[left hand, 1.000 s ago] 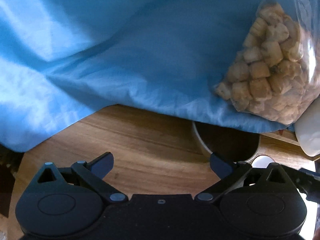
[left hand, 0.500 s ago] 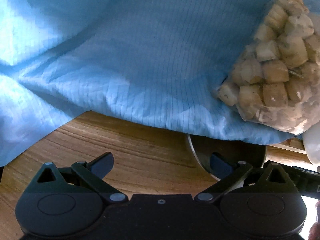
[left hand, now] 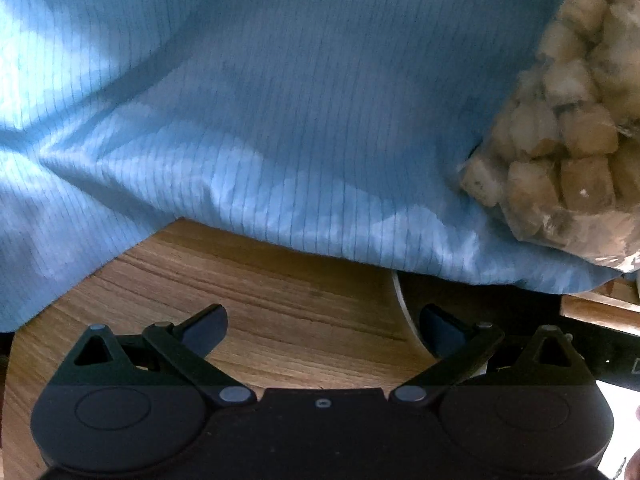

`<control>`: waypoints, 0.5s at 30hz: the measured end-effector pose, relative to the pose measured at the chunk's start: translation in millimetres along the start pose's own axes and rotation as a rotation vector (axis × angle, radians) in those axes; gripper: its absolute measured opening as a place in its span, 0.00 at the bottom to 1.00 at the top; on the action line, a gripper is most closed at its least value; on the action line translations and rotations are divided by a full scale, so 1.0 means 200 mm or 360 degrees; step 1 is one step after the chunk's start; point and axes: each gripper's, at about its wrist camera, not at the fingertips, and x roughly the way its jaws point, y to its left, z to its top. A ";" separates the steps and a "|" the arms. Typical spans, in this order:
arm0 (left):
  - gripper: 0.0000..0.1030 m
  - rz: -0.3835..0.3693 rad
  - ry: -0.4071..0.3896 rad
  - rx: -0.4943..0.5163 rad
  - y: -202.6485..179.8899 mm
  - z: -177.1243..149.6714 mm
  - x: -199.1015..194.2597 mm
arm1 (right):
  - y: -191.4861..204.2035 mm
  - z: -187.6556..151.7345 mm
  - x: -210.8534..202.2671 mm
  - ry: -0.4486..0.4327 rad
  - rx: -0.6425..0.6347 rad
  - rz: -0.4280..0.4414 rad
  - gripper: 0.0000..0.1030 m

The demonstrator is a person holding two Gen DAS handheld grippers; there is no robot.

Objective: Organize plates and bowls

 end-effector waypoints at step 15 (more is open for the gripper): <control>0.71 -0.0137 -0.0025 0.0083 -0.04 0.00 0.00 | 0.13 0.09 0.14 0.0063 -0.0085 0.0092 0.35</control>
